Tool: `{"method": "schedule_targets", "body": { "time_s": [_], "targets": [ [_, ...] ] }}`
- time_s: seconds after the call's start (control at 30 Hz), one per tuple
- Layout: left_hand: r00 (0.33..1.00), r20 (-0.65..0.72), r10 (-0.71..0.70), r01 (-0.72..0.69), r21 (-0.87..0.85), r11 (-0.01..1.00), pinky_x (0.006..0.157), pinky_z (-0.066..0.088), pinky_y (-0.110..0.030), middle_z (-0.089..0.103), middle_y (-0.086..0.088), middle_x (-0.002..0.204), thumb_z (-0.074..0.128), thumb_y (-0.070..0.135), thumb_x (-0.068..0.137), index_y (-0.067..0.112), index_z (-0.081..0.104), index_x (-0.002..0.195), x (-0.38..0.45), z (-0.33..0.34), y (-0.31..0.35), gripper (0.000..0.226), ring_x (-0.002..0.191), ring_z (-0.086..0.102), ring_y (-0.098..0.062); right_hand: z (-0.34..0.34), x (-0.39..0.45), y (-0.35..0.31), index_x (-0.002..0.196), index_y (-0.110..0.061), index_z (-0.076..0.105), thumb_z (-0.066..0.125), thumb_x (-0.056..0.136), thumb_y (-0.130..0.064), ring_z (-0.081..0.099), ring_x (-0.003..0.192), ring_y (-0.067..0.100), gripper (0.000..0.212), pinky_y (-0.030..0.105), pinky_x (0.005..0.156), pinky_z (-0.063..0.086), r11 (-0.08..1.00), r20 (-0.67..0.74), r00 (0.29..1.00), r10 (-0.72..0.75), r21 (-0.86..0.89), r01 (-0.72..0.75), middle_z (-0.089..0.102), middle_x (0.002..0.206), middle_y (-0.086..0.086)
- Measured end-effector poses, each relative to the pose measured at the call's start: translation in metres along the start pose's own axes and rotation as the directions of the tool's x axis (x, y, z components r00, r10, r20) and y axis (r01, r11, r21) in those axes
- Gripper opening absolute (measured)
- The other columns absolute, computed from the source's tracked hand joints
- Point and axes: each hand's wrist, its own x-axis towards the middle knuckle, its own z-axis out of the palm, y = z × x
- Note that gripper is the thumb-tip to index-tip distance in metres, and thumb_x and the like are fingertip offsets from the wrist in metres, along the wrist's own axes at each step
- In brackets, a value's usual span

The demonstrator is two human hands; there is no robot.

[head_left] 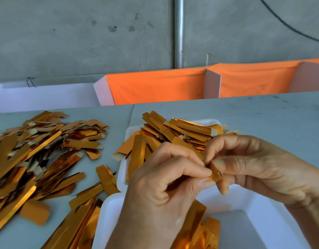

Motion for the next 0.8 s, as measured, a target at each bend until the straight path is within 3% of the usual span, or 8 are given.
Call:
{"method": "schedule_targets", "body": {
  "time_s": [0.13, 0.27, 0.43, 0.57, 0.8],
  "targets": [
    [0.999, 0.001, -0.052, 0.052, -0.059, 0.997, 0.072, 0.05, -0.019, 0.061, 0.008, 0.089, 0.066, 0.023, 0.08, 0.012, 0.071, 0.08, -0.0006, 0.0012, -0.002, 0.012, 0.089, 0.064, -0.013, 0.0019, 0.0027, 0.0026, 0.084, -0.01, 0.07, 0.082, 0.07, -0.023, 0.062, 0.055, 0.015, 0.023, 0.023, 0.059, 0.052, 0.999, -0.017, 0.999, -0.031, -0.034, 0.03, 0.064, 0.063, 0.009],
    [0.984, 0.045, -0.17, 0.176, -0.19, 0.966, 0.08, 0.053, -0.028, 0.064, 0.002, 0.097, 0.069, 0.03, 0.076, 0.024, 0.068, 0.093, -0.0027, 0.0019, -0.0017, 0.018, 0.096, 0.066, -0.021, 0.0019, 0.0041, 0.0038, 0.087, -0.008, 0.071, 0.08, 0.072, -0.019, 0.064, 0.056, 0.014, 0.021, 0.024, 0.059, 0.055, 0.994, 0.017, 1.0, 0.0, 0.112, -0.002, 0.064, 0.067, 0.007],
    [0.979, 0.035, -0.202, 0.205, -0.203, 0.958, 0.079, 0.053, -0.028, 0.064, 0.004, 0.095, 0.073, 0.039, 0.068, 0.032, 0.065, 0.09, -0.0027, 0.0051, 0.0006, 0.025, 0.093, 0.066, -0.021, 0.0006, 0.0032, 0.0039, 0.095, -0.008, 0.072, 0.075, 0.078, -0.019, 0.066, 0.06, 0.011, 0.02, 0.022, 0.062, 0.055, 0.978, 0.095, 0.995, 0.003, 0.21, -0.023, 0.066, 0.069, 0.004],
    [0.976, 0.034, -0.216, 0.218, -0.227, 0.949, 0.078, 0.052, -0.022, 0.065, 0.003, 0.095, 0.071, 0.035, 0.071, 0.031, 0.062, 0.089, -0.0035, 0.0052, 0.0, 0.021, 0.093, 0.067, -0.019, -0.0018, 0.0018, 0.003, 0.102, -0.01, 0.071, 0.074, 0.08, -0.017, 0.068, 0.063, 0.012, 0.024, 0.024, 0.065, 0.056, 0.986, 0.115, 0.993, -0.013, 0.167, -0.006, 0.067, 0.071, 0.005],
    [0.98, -0.008, -0.197, 0.187, -0.269, 0.945, 0.077, 0.051, -0.019, 0.065, 0.006, 0.093, 0.068, 0.031, 0.076, 0.029, 0.063, 0.088, -0.0034, 0.0063, -0.0003, 0.013, 0.092, 0.067, -0.017, -0.0001, 0.0031, 0.004, 0.095, -0.011, 0.072, 0.081, 0.072, -0.019, 0.066, 0.059, 0.014, 0.026, 0.023, 0.062, 0.055, 0.992, 0.049, 0.997, -0.063, 0.109, 0.057, 0.065, 0.073, 0.007]
  ]
}}
